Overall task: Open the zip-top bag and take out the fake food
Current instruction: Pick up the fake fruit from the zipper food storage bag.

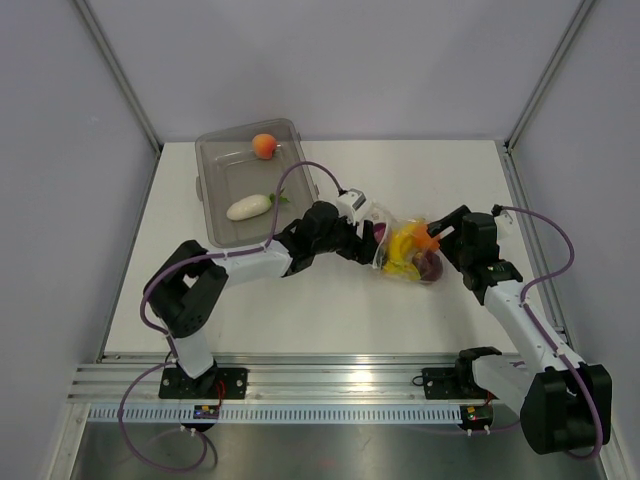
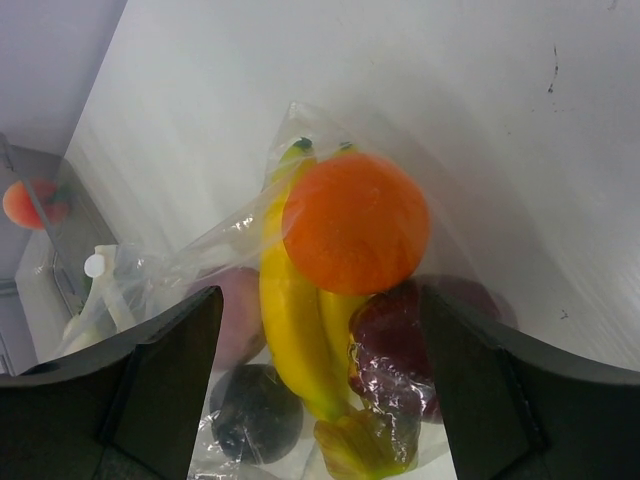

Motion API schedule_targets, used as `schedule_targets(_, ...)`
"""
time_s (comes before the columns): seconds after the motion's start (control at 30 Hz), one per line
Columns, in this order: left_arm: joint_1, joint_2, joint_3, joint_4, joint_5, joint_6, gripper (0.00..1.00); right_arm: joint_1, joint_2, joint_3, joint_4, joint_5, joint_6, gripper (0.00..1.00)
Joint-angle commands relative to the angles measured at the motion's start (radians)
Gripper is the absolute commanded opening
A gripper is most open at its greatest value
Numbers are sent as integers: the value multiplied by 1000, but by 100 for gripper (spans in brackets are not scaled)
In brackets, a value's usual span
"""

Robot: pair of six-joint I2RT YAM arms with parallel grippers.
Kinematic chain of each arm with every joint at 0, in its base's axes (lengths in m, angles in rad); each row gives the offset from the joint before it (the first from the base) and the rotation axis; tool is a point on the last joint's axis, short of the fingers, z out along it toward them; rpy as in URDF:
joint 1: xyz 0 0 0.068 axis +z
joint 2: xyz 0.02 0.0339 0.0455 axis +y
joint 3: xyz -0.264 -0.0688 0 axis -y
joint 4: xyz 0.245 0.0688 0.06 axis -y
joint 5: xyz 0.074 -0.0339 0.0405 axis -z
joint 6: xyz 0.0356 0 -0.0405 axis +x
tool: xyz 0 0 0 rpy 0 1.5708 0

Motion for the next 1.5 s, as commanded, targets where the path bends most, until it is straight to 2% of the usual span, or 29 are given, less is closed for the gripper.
schedule_targets(0.0, -8, 23, 41, -19, 32, -35, 80, -7, 4, -4, 39, -20, 13, 87)
schedule_targets(0.4, -21, 85, 87, -108, -11, -50, 80, -7, 55, -42, 133, -115, 36, 87)
schedule_targets(0.63, -22, 119, 108, -148, -57, -59, 87, -7, 86, -36, 142, -137, 26, 87)
schedule_targets(0.87, -22, 130, 110, -182, -74, -73, 88, -7, 81, -39, 145, -134, 19, 88)
schedule_targets(1.07, -22, 161, 136, -208, -53, -71, 84, -7, 96, -34, 151, -149, 19, 86)
schedule_targets(1.37, -22, 190, 153, -230, -47, -79, 85, -8, 133, -38, 177, -160, 24, 85)
schedule_targets(1.47, -22, 188, 153, -228, -44, -81, 75, -7, 130, -36, 174, -162, 24, 85)
